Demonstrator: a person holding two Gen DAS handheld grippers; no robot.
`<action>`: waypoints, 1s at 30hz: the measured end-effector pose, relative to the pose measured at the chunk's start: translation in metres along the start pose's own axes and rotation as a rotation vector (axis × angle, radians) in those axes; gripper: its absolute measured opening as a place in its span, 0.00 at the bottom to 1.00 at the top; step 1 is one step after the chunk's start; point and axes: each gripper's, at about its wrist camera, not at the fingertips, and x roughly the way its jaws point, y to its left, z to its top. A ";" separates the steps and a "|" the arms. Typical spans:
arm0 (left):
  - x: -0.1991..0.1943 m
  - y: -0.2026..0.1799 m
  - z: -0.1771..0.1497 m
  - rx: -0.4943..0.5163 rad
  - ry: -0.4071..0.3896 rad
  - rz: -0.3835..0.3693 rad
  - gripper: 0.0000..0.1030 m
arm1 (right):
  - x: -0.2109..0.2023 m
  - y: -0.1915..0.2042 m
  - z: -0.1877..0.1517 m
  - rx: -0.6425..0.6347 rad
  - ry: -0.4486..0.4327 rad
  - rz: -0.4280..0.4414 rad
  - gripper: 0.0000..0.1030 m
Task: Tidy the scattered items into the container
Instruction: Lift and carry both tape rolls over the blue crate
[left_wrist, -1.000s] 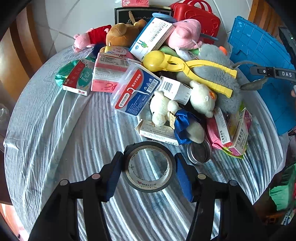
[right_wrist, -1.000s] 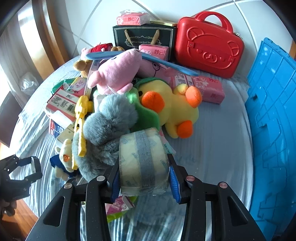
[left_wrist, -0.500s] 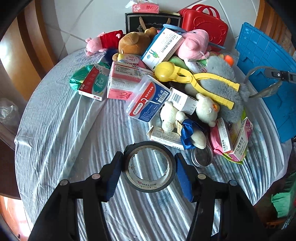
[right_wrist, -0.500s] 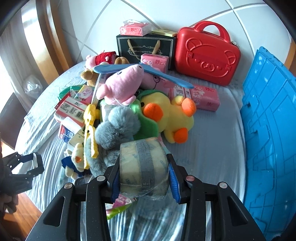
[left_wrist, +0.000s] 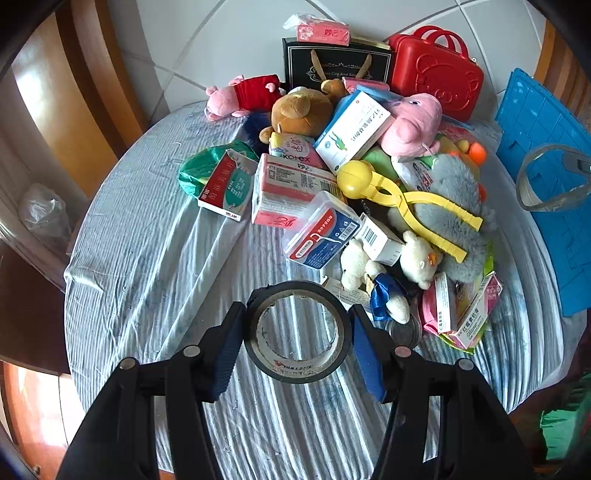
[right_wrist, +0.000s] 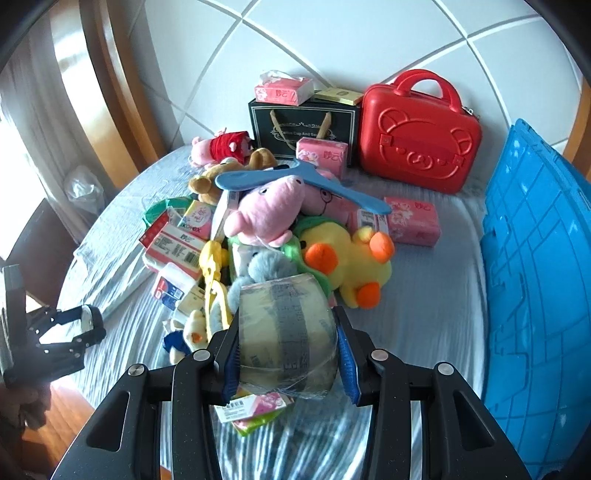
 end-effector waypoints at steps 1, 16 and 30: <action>-0.005 0.001 0.003 -0.008 -0.003 0.003 0.54 | -0.004 0.001 0.002 -0.002 -0.004 0.004 0.41; -0.082 0.005 0.046 -0.096 -0.111 -0.005 0.54 | -0.076 0.015 0.026 -0.040 -0.086 0.065 0.41; -0.129 -0.009 0.067 -0.093 -0.182 0.011 0.54 | -0.118 0.019 0.024 -0.053 -0.140 0.117 0.41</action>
